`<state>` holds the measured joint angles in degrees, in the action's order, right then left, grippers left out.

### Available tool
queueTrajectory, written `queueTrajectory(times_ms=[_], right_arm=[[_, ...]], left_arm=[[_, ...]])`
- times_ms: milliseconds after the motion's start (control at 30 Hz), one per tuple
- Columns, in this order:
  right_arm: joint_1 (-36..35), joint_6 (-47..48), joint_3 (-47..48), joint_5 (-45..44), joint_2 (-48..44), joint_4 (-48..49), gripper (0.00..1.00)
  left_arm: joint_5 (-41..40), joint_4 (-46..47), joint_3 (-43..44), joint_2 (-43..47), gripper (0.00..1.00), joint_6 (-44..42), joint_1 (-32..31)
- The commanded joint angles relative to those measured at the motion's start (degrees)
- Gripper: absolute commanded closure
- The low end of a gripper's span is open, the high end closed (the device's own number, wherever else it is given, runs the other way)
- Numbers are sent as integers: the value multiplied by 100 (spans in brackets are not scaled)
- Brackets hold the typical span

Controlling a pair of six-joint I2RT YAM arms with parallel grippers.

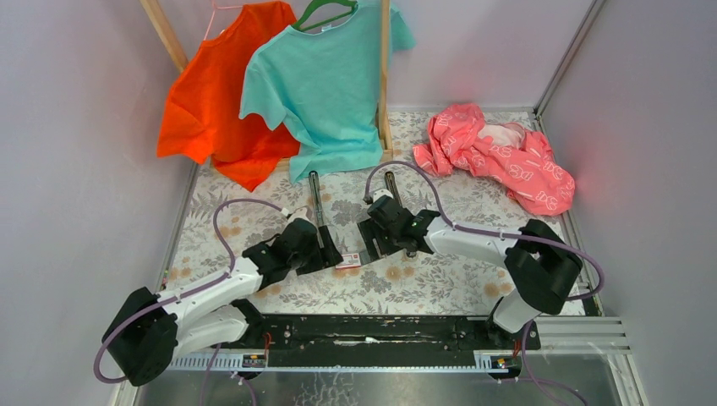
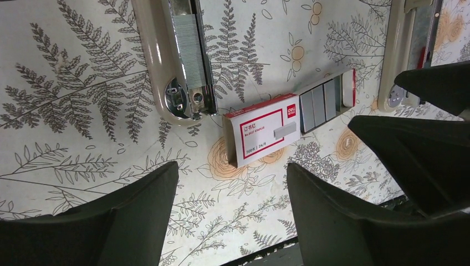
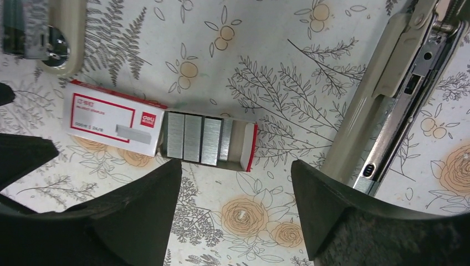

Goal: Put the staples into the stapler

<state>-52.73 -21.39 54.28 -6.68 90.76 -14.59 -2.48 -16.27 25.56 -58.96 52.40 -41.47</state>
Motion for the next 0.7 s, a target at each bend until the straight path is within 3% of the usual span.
queueTrajectory(times_ms=[0, 667], right_arm=[[-36, -85, 249, -313, 168, -97, 20], [-29, -234, 82, -171, 577, 476, 28]], left_arm=[[142, 402, -72, -68, 22, 57, -23], [243, 637, -114, -364, 24, 117, -100]])
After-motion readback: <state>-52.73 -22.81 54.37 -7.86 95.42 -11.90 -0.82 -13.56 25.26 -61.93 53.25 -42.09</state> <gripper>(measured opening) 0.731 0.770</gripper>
